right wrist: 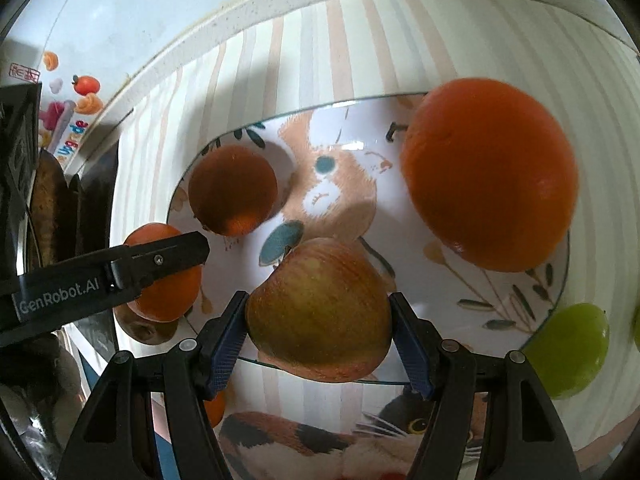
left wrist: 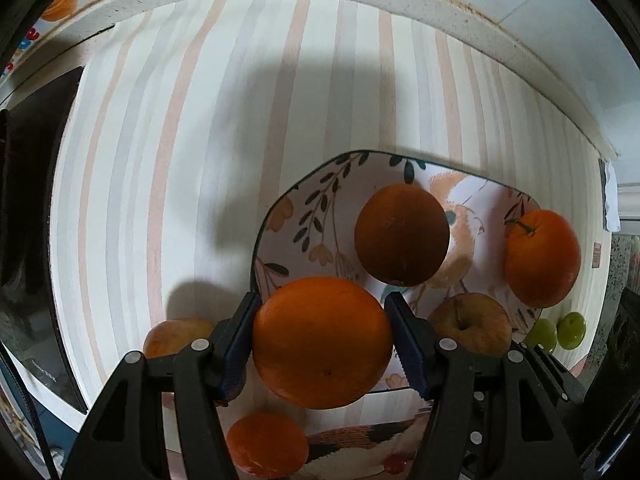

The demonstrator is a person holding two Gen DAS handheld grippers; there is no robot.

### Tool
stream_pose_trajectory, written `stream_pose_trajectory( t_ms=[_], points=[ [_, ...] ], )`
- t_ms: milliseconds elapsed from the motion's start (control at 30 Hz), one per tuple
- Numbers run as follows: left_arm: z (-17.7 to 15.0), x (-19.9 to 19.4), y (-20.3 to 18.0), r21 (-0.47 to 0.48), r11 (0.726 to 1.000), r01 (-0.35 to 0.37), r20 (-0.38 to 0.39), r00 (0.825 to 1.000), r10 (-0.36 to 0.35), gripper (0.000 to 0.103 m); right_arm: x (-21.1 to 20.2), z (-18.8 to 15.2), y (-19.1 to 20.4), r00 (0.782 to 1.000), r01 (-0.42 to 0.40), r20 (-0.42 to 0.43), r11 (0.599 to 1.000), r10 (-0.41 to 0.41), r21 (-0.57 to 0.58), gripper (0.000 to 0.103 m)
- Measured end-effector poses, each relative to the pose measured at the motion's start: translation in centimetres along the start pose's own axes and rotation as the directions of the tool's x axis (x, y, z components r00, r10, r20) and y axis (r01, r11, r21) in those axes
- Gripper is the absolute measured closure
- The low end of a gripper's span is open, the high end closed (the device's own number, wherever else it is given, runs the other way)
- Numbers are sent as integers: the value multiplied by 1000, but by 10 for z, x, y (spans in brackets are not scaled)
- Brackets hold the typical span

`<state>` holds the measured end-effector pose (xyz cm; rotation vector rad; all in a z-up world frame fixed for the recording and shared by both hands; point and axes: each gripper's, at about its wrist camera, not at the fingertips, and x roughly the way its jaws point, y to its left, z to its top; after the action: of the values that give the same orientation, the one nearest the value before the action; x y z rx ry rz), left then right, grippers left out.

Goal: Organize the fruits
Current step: 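Place the apple on the plate with the right tool while the left places the orange, then grasp the green apple with the right tool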

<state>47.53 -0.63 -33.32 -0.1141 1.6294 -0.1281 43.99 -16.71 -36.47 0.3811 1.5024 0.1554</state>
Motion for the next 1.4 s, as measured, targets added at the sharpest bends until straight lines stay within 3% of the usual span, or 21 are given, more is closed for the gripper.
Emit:
stream_pose_trajectory(
  t_ms=[200, 300, 500, 667, 933, 1200, 1400],
  points=[
    [4, 10, -8, 0, 999, -50, -14, 999, 50, 41, 3, 3, -5, 1000, -11, -25, 1000, 11, 14, 30],
    [5, 10, -6, -27, 999, -20, -22, 1000, 20, 40, 2, 4, -7, 999, -24, -43, 999, 25, 25, 19],
    [-2, -12, -6, -39, 999, 19, 25, 1000, -18, 34, -19, -3, -14, 999, -11, -44, 999, 13, 33, 10],
    [-18, -33, -4, -26, 1000, 7, 83, 997, -5, 30, -50, -13, -20, 999, 36, 1, 999, -36, 29, 9],
    [-69, -67, -7, 21, 996, -82, 195, 978, 76, 30, -99, -33, -18, 981, 171, 95, 985, -169, -5, 9],
    [-106, -103, -21, 39, 994, -102, 268, 959, 88, 30, -142, -61, -3, 958, 234, 181, 971, -223, -41, 9],
    [-131, -131, -29, 46, 993, -112, 323, 942, 92, 30, -175, -86, 7, 949, 230, 235, 972, -212, -52, 9]
  ],
)
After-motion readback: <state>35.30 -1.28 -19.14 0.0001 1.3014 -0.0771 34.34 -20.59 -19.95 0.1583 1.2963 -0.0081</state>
